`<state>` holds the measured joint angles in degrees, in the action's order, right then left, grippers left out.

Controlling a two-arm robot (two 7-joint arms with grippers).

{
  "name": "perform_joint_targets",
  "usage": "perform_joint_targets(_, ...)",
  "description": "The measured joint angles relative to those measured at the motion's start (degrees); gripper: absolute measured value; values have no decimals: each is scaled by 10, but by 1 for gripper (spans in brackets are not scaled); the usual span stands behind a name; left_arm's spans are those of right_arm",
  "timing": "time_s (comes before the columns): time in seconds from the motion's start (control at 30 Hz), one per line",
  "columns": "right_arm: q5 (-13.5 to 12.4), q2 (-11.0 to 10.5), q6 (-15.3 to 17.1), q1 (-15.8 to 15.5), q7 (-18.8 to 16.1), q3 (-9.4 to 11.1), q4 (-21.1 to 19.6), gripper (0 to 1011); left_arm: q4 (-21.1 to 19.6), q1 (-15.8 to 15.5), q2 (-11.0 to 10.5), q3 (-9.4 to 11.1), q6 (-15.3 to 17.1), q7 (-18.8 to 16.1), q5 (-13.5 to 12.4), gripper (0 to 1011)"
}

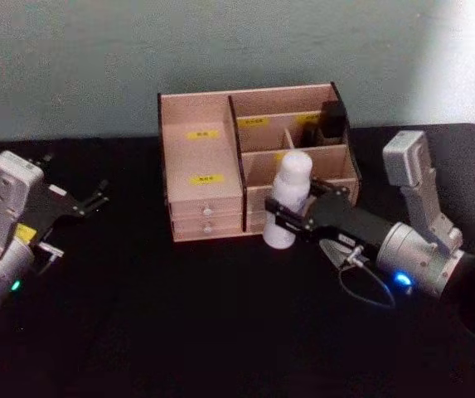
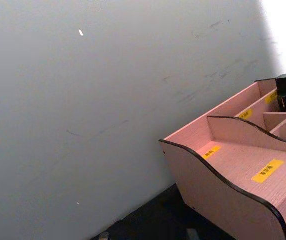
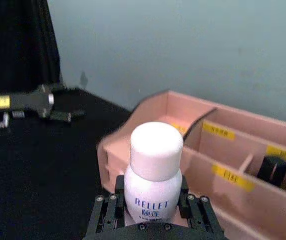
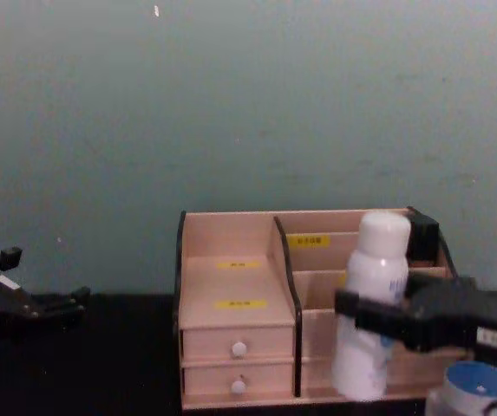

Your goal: Pick up the facial cleanser and watermelon frost from the table and place them into the tiered storage box.

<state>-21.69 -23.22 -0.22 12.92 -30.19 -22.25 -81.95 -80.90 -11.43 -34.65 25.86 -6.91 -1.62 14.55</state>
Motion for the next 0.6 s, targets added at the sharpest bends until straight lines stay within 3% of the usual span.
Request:
perform_joint_targets(0.23,-25,5,1,18,7,6,-18,591,0,0,0,0,0,0,0,1001)
perform_joint_targets(0.6,-17,27,-11,68,38,4,15,591,0,0,0,0,0,0,0,1001)
